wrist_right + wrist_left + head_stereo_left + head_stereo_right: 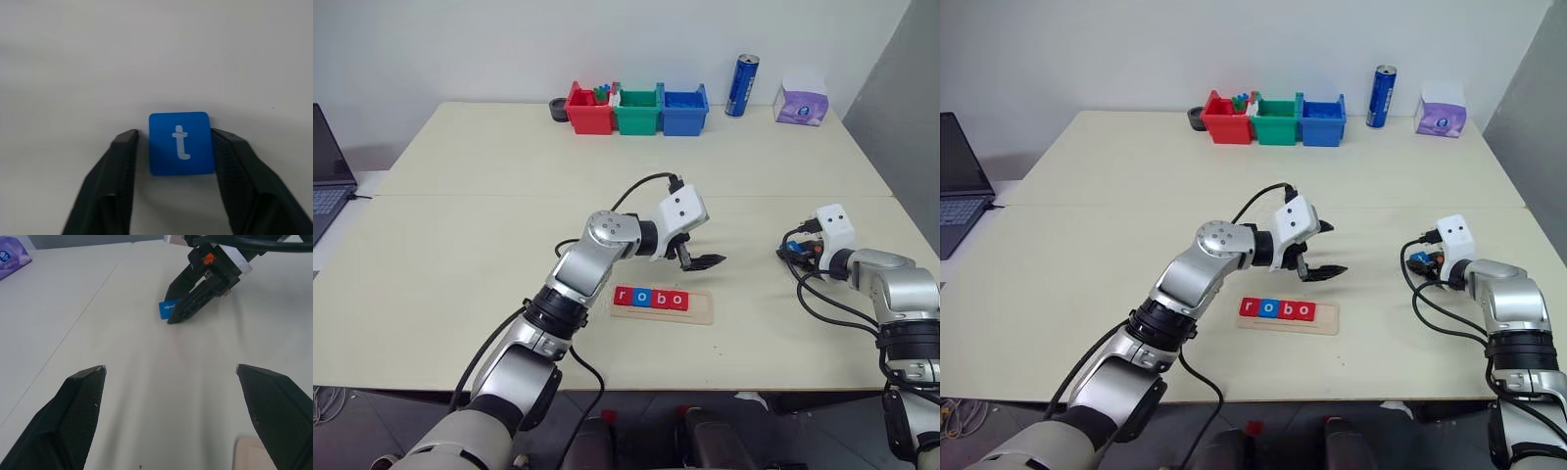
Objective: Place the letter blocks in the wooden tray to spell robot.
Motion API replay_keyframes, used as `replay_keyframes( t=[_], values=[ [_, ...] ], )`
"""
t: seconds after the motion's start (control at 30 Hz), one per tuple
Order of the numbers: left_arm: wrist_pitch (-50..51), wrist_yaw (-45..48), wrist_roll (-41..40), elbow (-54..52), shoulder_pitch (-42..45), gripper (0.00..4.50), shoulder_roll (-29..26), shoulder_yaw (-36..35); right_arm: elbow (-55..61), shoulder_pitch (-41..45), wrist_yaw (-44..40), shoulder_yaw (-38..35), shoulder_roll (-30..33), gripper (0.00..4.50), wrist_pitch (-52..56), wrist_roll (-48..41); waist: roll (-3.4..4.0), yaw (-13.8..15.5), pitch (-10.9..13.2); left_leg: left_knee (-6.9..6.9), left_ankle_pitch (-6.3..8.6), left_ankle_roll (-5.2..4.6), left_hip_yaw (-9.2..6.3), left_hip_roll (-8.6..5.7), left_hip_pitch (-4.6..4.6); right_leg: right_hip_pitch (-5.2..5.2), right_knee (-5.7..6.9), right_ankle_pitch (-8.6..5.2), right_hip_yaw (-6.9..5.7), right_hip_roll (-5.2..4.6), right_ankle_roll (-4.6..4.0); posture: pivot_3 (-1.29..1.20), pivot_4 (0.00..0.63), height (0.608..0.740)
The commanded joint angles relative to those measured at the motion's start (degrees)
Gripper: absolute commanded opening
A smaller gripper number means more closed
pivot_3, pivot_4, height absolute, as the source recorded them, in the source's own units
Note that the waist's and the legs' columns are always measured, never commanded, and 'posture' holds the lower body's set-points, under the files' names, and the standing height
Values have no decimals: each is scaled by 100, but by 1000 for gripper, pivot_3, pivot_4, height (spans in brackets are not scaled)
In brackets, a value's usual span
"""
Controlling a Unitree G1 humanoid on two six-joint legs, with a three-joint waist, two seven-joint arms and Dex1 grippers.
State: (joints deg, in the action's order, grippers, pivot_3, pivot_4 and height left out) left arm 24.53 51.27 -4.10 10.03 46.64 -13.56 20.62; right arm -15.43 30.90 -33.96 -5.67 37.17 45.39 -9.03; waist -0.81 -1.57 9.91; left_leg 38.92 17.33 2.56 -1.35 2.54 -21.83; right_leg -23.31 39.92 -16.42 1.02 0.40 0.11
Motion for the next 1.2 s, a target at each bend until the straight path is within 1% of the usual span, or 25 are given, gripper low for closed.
replay_keyframes(
  t=[0.03, 0.1, 0.17, 0.23, 0.37, 0.43, 0.53, 0.6, 0.67, 0.7, 0.73, 0.83, 1.0, 1.07, 1.1, 1.2],
  values=[
    [-97, 53, 2, -241, -34, 4500, -62, -14, 361, -301, 311, -109, 29, 1459, -93, 121, 0, 5, 0, 0, 0, 0, 0, 0, 0, 0, 0, 0, 0, 0, 0, 0, 150, 740],
    [-129, 106, -1, -291, -107, 4500, -133, -18, 925, -597, 544, -135, -66, 1459, -169, 152, 2, 23, -1, 0, 0, 0, -2, 0, -1, 0, 0, 0, -2, -1, 0, 0, 150, 740],
    [-153, 177, -13, -369, -208, 4500, -226, -16, 1745, -1036, 867, -197, -289, 1459, -57, 150, 2, 25, -1, -2, 0, 1, -5, 2, -3, 0, -1, -1, -4, 0, 1, 0, 150, 740],
    [-157, 292, -57, -506, -327, 4500, -336, 0, 2627, -1474, 1377, -402, -721, 1459, 219, 127, 2, 21, -1, -4, -1, 2, -6, 4, -4, -1, -1, -1, -4, 1, 1, 0, 150, 740],
    [-177, 773, -355, -989, -646, 4500, -572, -13, 4502, -2203, 2398, -712, -1960, 1459, 1003, 46, 8, 2, -3, -7, -5, 10, -6, 8, -4, -5, 3, -1, -1, 2, 1, 0, 150, 740],
    [-171, 1048, -522, -1243, -803, 4500, -713, -20, 5320, -2503, 2727, -596, -2492, 1459, 1490, 36, 11, -5, -5, -7, -12, 21, -6, 8, -5, -9, 6, -2, -1, 2, 2, 0, 150, 740],
    [-213, 1364, -653, -1459, -946, 4500, -909, 9, 6172, -2925, 3077, -179, -2969, 1459, 1970, 137, 13, -2, -6, -8, -21, 38, -8, 6, -4, -8, 7, -2, -3, 1, 3, 0, 150, 740],
    [-265, 1422, -633, -1483, -972, 4500, -977, 27, 6457, -3121, 3309, 32, -3200, 1459, 2127, 227, 13, -2, -7, -7, -16, 29, -7, 4, -3, -7, 6, -2, -3, 2, 4, 0, 150, 740],
    [-311, 1435, -580, -1461, -964, 4500, -1005, 50, 6600, -3304, 3587, 84, -3635, 1459, 2270, 259, 13, -4, -7, -6, -12, 22, -8, 4, -3, -7, 6, -4, -5, 2, 7, 0, 150, 740],
    [-333, 1447, -564, -1450, -958, 4500, -1013, 63, 6627, -3408, 3679, 178, -3754, 1459, 2270, 285, 13, -5, -7, -6, -12, 22, -9, 4, -2, -7, 6, -17, -5, 2, 29, 0, 150, 740],
    [-362, 1461, -550, -1429, -946, 4500, -1020, 67, 6639, -3469, 3754, 241, -3870, 1459, 2278, 309, 13, -5, -7, -6, -12, 22, -8, 4, -3, -7, 6, -17, -5, 2, 30, 0, 150, 740],
    [-425, 1474, -513, -1381, -925, 4500, -1022, 65, 6618, -3649, 3957, 482, -4131, 1459, 2257, 397, 13, -8, -7, -6, -11, 21, -7, 4, -4, -7, 3, -18, -2, 2, 30, 0, 150, 740],
    [-466, 1451, -477, -1377, -933, 4500, -1030, 63, 6412, -3727, 4119, 654, -4398, 1459, 2036, 402, 13, -13, -7, -8, -11, 20, -9, 5, -4, -8, 2, -18, -4, 5, 30, 0, 150, 740],
    [-487, 1444, -461, -1374, -941, 4500, -1041, 58, 6352, -3738, 4184, 628, -4554, 2198, 1951, 339, 13, -16, -7, -9, -10, 19, -9, 5, -3, -8, 1, -18, -4, 5, 31, 0, 150, 740],
    [-494, 1444, -457, -1370, -944, 4500, -1044, 55, 6346, -3734, 4208, 603, -4597, 2481, 1920, 310, 13, -18, -7, -9, -10, 19, -9, 5, -3, -8, 1, -18, -4, 6, 31, 0, 150, 740],
    [-510, 1434, -444, -1366, -959, 4500, -1059, 45, 6386, -3632, 4295, 527, -4581, 3538, 1857, 269, 13, -18, -7, -9, -10, 18, -9, 5, -4, -8, 0, -19, -4, 6, 32, 0, 150, 740]
  ],
)
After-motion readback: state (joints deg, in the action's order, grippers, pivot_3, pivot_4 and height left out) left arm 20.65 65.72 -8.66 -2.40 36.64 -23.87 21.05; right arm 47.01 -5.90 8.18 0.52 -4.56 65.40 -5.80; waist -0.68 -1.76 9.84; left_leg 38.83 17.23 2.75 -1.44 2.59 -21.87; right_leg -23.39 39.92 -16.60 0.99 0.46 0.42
